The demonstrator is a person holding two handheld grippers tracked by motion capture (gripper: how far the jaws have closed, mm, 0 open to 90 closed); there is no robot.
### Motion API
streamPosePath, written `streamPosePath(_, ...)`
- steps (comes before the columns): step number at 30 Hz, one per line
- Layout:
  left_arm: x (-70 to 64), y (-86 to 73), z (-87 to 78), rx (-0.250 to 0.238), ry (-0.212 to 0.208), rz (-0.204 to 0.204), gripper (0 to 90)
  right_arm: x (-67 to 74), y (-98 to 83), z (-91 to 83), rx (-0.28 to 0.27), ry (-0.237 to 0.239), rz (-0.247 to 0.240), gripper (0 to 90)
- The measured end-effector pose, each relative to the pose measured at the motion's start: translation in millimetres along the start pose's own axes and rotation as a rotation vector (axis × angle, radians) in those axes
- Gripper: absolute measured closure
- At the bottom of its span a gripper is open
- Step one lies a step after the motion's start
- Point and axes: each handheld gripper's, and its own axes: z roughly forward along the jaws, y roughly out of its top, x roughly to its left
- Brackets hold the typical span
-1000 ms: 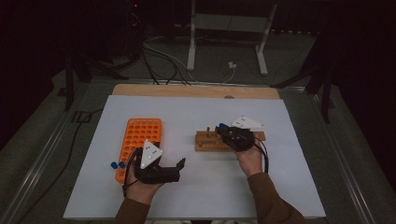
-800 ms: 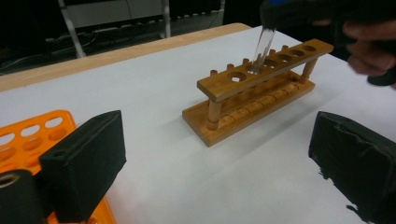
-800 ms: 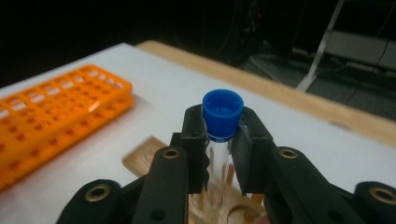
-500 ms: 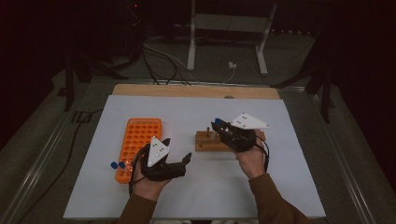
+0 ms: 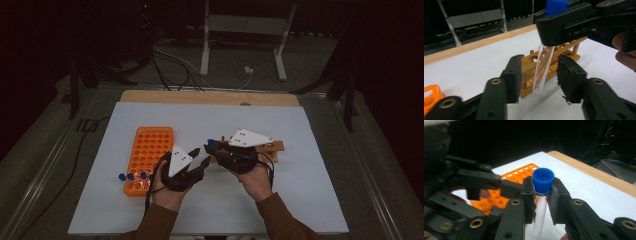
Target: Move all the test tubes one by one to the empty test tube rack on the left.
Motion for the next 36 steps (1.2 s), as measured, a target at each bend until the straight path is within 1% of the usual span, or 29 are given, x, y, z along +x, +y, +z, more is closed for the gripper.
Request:
streamPosePath(3,-1.0,-0.5,1.0,0.001,0.001,0.013,64.2,3.1,0.8,2.8,0.006,0.019,-0.006,76.3)
streamPosePath(6,-0.8,-0.5,-0.7,-0.009,0.005,0.015,70.3,5.5,0.0,5.3,0.019,0.033,-0.009,76.3)
streamPosePath(8,-0.4,-0.5,-1.6,-0.009,0.004,0.021,72.8,6.3,-1.1,6.9,0.028,0.043,-0.01,76.3)
streamPosePath(12,-1.3,-1.8,-2.2,-0.007,0.008,0.034,76.4,7.8,-1.6,9.2,0.034,0.053,-0.011,76.3)
streamPosePath(16,-0.7,-3.1,-3.8,-0.005,0.011,0.038,77.5,8.0,-1.2,10.2,0.043,0.063,-0.004,75.0)
streamPosePath(18,0.7,-4.5,-5.5,-0.004,0.016,0.033,77.6,6.8,-1.1,9.6,0.036,0.075,0.006,60.6)
streamPosePath(19,1.6,-5.6,-6.6,-0.006,0.021,0.03,77.6,5.8,-0.7,8.6,0.029,0.074,0.015,53.1)
streamPosePath(21,4.1,-8.3,-10.2,-0.004,0.034,0.022,77.7,3.4,-0.6,5.4,0.014,0.071,0.026,43.0)
streamPosePath(23,6.9,-11.7,-14.7,-0.003,0.049,0.015,77.7,0.5,-1.3,1.4,0.002,0.073,0.04,35.1)
streamPosePath(26,11.9,-17.2,-24.2,-0.003,0.072,0.003,77.6,-5.9,-4.0,-6.6,-0.007,0.054,0.052,29.1)
streamPosePath(27,13.4,-19.0,-28.0,0.001,0.081,0.004,77.7,-7.7,-5.2,-9.0,-0.007,0.05,0.057,29.1)
streamPosePath(30,17.2,-25.2,-38.9,0.011,0.101,0.004,77.6,-11.9,-9.3,-15.5,0.0,0.028,0.049,29.1)
streamPosePath(34,21.3,-35.9,-52.4,0.027,0.125,0.005,77.6,-15.6,-12.3,-21.9,-0.004,0.019,0.052,29.3)
streamPosePath(36,23.6,-41.8,-58.3,0.034,0.133,-0.001,77.6,-16.5,-12.6,-24.1,-0.012,0.017,0.055,29.4)
